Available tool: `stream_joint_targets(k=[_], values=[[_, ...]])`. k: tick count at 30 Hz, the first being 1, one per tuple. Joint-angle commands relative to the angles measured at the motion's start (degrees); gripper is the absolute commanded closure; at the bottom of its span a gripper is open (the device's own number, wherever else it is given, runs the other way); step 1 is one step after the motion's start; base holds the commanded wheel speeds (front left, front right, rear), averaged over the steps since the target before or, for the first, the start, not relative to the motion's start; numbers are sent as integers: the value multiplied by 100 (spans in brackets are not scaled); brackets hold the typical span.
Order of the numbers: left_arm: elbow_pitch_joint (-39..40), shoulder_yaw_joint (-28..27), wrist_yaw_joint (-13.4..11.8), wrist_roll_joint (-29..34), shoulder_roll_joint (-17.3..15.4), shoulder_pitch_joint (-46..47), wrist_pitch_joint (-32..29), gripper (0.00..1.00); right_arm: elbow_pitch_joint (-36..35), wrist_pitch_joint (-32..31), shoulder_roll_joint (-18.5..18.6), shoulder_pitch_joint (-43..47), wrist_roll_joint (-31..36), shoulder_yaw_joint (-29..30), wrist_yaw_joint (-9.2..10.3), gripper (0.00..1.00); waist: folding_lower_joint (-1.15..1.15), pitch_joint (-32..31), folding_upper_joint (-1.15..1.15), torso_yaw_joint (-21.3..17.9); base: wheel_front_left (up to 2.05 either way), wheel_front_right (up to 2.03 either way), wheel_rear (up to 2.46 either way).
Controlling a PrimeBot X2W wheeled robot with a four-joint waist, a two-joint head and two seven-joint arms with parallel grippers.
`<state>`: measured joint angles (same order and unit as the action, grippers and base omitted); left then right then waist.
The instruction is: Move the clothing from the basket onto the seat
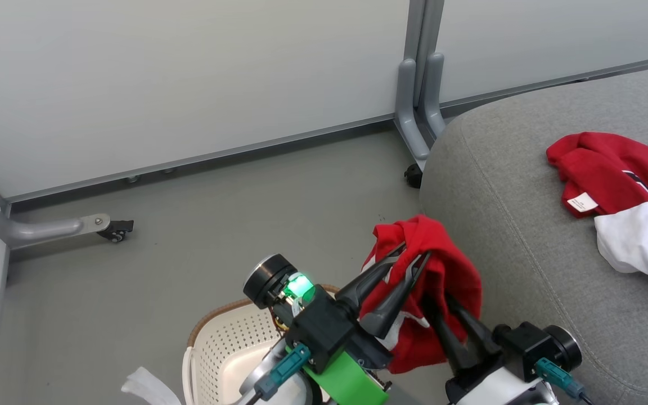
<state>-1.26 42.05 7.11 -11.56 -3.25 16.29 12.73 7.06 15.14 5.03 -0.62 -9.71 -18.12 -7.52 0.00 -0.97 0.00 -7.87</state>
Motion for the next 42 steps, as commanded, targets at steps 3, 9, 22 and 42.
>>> stream_joint_targets(k=[3,9,22,42], values=[[-5,-12,7,-86,-41,117,27,100,51,1,46,-48,-44,-19,6,100,0,9,0,2,0,0,0],[-64,-9,-55,-95,-66,112,47,100,18,1,59,-73,-67,-54,6,100,0,28,0,-8,0,0,0],[-150,-125,-241,-128,-75,139,98,0,-25,1,93,-68,-118,-140,6,100,0,80,0,-12,0,0,0],[-350,-215,-425,-211,-147,65,157,0,-108,2,158,-148,-130,-168,6,100,0,223,0,-42,0,0,0]])
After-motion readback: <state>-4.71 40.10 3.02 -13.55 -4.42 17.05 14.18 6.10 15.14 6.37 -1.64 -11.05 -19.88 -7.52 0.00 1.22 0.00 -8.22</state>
